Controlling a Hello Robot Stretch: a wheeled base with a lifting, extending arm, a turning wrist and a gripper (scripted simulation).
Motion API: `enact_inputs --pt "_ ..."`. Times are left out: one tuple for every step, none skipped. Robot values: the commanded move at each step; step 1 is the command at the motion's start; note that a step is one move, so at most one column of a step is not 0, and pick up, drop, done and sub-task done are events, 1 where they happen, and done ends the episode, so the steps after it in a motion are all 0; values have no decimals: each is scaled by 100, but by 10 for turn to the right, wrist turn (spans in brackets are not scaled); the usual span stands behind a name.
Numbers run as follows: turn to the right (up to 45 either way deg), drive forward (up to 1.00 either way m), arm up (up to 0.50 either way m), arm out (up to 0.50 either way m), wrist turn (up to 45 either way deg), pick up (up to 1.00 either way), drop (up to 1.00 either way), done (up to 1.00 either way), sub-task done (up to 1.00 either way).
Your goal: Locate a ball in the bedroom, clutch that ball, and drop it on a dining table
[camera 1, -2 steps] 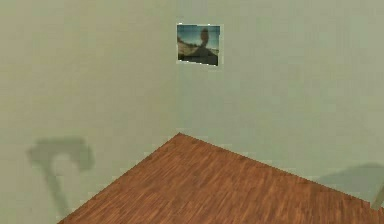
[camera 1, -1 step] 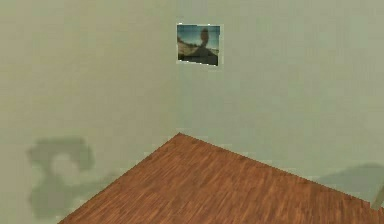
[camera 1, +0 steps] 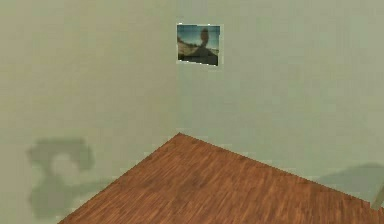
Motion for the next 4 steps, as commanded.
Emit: enact_inputs --pt "0 0 0 0 450 0 0 0 0" --pt "0 0 0 0 450 0 0 0 0" --pt "0 0 0 0 450 0 0 0 0" --pt "0 0 0 0 120 0 0 0 0"
